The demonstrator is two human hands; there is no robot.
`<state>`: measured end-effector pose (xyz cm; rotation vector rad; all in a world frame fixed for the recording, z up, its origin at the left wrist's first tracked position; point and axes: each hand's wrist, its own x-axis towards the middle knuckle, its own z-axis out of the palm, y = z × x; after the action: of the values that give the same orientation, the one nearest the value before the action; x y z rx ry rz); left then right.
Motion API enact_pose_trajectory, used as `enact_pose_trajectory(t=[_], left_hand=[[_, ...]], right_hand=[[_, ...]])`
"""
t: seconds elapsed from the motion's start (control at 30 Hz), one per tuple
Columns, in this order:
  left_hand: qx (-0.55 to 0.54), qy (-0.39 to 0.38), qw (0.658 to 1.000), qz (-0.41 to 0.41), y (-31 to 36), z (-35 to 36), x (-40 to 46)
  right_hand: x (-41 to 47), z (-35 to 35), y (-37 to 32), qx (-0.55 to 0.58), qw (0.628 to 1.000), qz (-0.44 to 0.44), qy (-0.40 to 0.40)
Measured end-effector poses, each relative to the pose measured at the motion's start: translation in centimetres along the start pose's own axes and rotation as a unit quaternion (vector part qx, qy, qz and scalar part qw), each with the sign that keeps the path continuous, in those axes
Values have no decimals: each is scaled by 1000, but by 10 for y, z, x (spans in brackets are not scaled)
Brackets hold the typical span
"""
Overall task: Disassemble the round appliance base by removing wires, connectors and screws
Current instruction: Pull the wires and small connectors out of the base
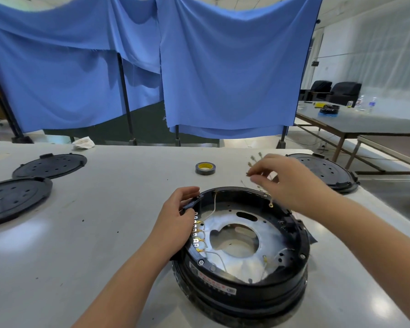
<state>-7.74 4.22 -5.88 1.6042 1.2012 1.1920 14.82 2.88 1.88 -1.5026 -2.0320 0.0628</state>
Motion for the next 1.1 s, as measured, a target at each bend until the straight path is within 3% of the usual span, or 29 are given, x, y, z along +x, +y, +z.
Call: enact_pose_trajectory(t=[0.13, 0.27, 0.47, 0.63, 0.8, 0.93, 1.0, 1.1], left_hand=[[-10, 3, 1000, 0, -1, 1, 0], [-9, 1, 1000, 2, -2, 0, 1], [-6, 3, 1000, 1, -2, 0, 0], [-10, 8, 1000, -4, -1, 1, 1], [-17, 6, 1000, -12, -1, 0, 0], [-35, 3, 999, -28, 0, 0, 0], [-58, 4, 997, -41, 2, 0, 0], [-108, 8, 993, -57, 3, 0, 0]], right_hand=[[20, -5, 53, -80, 990, 116, -15], [27, 2, 94, -86, 977, 192, -37], [37, 26, 114, -133, 963, 210, -102], [33, 47, 114, -75, 965, 221, -119], [35, 32, 82, -23, 986, 163, -21], [31, 23, 19, 38, 998, 56, 17], [25, 30, -13, 49, 998, 17, -29], [16, 51, -46, 40, 985, -2, -165]])
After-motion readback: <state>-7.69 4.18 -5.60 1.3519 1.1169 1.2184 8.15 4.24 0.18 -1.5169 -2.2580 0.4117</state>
